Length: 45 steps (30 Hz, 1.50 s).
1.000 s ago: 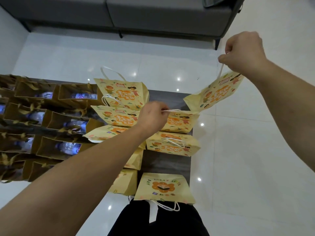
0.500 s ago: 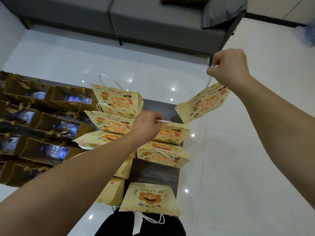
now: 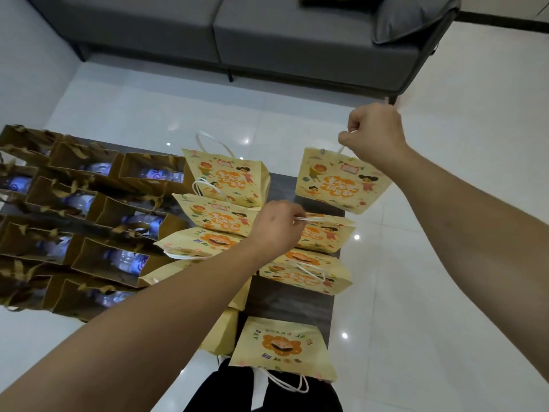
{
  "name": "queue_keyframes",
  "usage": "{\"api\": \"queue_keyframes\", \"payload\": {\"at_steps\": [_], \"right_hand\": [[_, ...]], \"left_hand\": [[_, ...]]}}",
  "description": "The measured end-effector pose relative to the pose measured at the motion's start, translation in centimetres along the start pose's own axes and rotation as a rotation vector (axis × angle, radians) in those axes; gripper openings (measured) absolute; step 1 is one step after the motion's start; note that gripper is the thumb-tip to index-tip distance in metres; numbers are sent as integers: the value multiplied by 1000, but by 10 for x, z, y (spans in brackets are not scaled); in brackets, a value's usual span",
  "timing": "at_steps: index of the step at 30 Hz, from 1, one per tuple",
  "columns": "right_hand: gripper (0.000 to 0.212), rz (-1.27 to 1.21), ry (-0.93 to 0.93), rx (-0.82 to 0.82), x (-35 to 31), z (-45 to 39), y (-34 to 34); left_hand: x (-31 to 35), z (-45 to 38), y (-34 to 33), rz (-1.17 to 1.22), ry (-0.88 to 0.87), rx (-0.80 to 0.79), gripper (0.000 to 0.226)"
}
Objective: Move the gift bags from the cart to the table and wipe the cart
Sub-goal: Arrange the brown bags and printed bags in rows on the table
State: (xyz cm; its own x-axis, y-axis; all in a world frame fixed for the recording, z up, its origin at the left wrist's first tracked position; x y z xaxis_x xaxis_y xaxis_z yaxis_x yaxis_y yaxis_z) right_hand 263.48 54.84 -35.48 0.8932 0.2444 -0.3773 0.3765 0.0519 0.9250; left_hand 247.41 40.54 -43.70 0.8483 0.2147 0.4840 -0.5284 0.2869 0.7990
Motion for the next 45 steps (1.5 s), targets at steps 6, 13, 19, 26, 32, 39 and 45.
{"api": "queue_keyframes", "payload": {"at_steps": [6,13,19,26,32,39,45], "right_hand": [[28,-169,-46,-53,-13,0,-55],[35,-195,-28,-73,-22,40,-74],[57,-371,28,-266,-43,114,-97],[39,-588,-214,-87,-9,135,-104],[42,-613,-251,-39,4,153,-78],[43,-544,-177,-69,-22,169,-82],[44,-493,-223,-59,-29,194,-85]], "left_hand": [[-8,4,-1,24,-8,-9,27],[-28,6,-3,83,60,25,34],[-45,28,-9,87,115,-49,36],[-32,67,-57,-153,-100,-328,45],[-12,81,-66,55,-30,-322,12],[7,108,-59,37,-118,-288,23],[-5,136,-61,53,-147,-254,22]]}}
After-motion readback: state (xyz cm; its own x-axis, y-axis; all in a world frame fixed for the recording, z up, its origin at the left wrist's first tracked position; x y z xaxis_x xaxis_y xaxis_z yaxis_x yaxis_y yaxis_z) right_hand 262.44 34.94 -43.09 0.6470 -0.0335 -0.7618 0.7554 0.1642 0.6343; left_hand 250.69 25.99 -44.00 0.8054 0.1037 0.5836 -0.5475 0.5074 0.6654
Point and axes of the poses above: each hand's wrist, its own z-axis away from the middle knuckle, its own y-axis out of the back of the hand, x = y × z, the point moved 10 cm from there along -z, towards the middle knuckle, and after that the axes turned 12 degrees about y, right-handed, at the moved point
